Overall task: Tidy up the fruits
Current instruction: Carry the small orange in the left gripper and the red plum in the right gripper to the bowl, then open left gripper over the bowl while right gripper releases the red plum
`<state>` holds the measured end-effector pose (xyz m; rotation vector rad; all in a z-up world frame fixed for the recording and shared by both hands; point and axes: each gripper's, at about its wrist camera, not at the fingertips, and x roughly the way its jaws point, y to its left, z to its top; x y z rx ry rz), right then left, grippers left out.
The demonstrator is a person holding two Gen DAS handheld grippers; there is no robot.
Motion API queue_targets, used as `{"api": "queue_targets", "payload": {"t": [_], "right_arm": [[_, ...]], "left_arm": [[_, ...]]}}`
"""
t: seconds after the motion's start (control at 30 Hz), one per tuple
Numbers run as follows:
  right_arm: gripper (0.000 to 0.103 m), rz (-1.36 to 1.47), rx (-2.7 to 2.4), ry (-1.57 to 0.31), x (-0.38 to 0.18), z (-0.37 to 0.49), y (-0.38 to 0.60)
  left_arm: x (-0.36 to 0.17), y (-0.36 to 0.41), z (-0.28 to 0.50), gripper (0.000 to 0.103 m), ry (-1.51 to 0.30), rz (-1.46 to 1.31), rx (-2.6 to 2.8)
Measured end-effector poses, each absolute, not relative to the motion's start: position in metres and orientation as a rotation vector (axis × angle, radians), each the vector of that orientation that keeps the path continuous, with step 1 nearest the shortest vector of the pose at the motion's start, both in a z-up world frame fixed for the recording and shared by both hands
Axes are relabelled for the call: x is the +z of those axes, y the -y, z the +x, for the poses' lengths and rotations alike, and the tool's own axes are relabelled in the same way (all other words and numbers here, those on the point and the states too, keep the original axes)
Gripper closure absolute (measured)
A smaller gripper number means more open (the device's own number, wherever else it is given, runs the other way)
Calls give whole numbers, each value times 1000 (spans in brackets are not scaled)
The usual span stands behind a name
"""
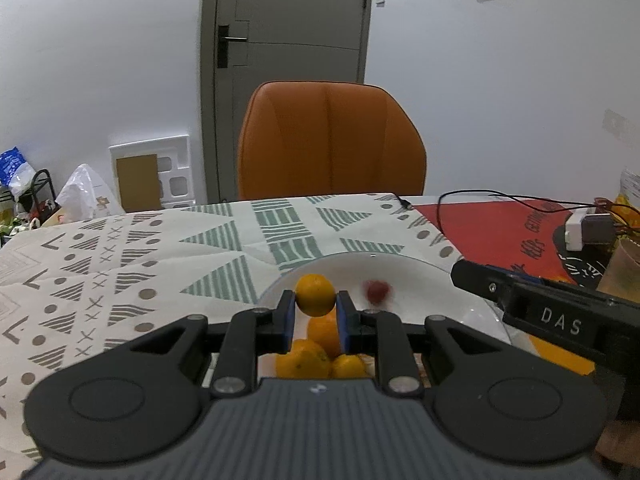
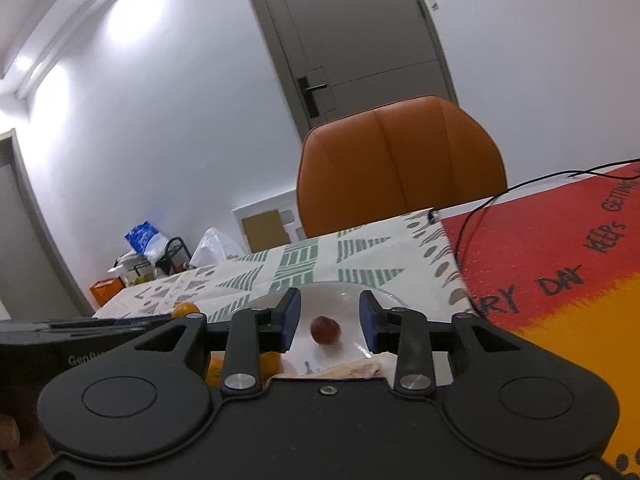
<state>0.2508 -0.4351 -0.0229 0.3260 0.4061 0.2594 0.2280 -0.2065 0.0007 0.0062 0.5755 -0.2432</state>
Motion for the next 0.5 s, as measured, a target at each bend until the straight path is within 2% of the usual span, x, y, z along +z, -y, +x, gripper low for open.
{"api": "queue_targets", "payload": {"t": [0.5], "right_arm": [[69, 355, 229, -409, -21, 248, 444]], "left_arm": [[15, 207, 221, 78, -566, -9, -245]]}}
